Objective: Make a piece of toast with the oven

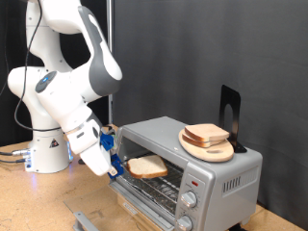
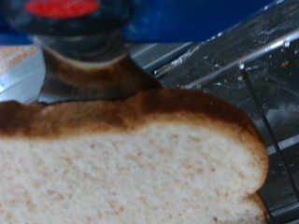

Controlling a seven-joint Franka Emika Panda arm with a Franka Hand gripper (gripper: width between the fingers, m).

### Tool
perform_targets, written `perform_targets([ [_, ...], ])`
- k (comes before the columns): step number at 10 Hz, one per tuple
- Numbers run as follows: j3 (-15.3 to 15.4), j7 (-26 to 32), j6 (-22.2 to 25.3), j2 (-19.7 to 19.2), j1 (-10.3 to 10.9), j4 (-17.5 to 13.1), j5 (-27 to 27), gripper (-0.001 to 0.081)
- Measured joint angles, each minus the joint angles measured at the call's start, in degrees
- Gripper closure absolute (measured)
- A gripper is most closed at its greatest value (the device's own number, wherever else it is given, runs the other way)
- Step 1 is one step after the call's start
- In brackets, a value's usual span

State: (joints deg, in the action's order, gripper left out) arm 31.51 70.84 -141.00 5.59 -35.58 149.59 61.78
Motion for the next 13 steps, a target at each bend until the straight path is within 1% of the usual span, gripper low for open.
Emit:
perform_targets([
  [4,1.45,0.21,-1.55,0.31,0.15,0.05,1.65,0.0443],
  [5,1.74,1.54,-2.19,0.31,0.24,0.04,3.27,0.0443],
  [7,2.08,7.46,-3.09,0.31,0.38,-0.02,9.12,0.0443],
  [8,2.17,8.79,-3.28,0.31,0.39,-0.07,10.4,0.0443],
  [11,2.43,9.06,-4.66,0.24,0.39,-0.12,10.16,0.0443],
  [13,2.81,13.87,-7.11,-0.19,0.39,-0.04,11.18,0.0443],
])
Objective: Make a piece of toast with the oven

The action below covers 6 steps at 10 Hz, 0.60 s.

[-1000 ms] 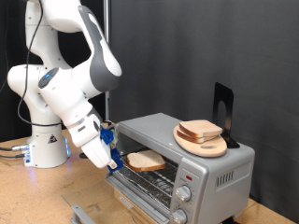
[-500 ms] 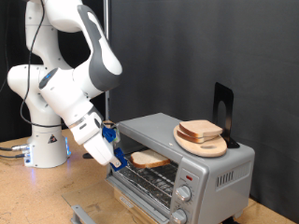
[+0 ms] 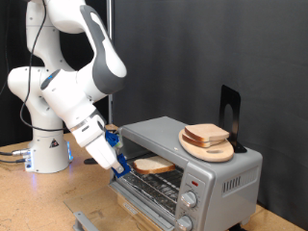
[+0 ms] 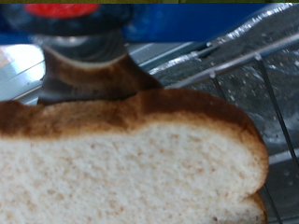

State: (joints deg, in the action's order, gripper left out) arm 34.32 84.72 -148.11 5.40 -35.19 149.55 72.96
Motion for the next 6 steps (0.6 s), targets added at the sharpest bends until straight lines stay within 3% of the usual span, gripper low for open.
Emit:
perform_targets([
  [3,0.25,9.23,-1.82,-1.61,0.0,-0.31,3.62,0.0443],
  [6,0.91,14.66,-4.65,-3.81,0.0,-0.7,4.62,0.0443],
])
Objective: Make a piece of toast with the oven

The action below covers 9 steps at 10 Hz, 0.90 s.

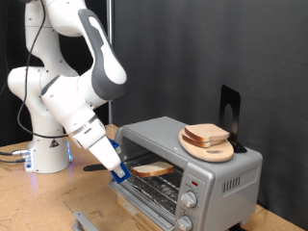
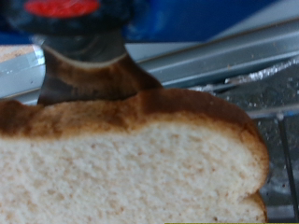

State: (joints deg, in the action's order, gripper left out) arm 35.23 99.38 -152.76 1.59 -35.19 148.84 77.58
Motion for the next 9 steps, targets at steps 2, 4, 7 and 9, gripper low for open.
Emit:
perform_targets([
  [2,0.05,0.21,-2.0,-1.33,0.0,0.01,-2.55,0.0443],
  [4,0.01,-0.08,-3.05,-2.31,-0.03,0.05,-5.04,0.0443],
  [7,-0.28,-0.99,-3.09,-2.49,-0.23,-0.05,-8.06,0.0443],
  [9,-0.7,-1.56,-2.74,-2.48,-0.73,-0.12,-9.97,0.0443],
])
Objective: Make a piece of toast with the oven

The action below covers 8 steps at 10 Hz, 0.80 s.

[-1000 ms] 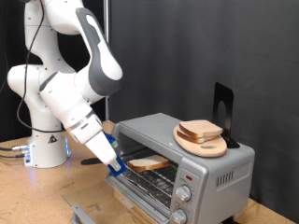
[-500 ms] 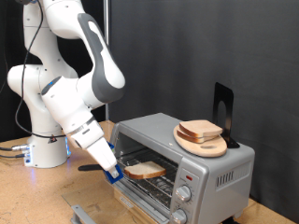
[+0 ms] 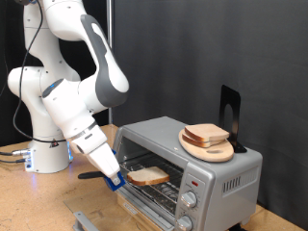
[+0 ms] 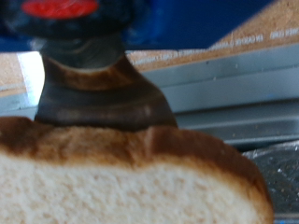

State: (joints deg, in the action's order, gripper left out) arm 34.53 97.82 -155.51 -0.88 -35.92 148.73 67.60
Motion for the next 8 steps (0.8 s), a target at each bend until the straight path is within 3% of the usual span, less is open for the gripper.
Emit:
perform_targets([
  [3,-1.48,-5.45,0.69,0.08,-1.29,0.05,-8.16,0.0443],
  [8,-2.85,-8.12,0.99,0.08,-2.47,0.08,-12.39,0.0443],
])
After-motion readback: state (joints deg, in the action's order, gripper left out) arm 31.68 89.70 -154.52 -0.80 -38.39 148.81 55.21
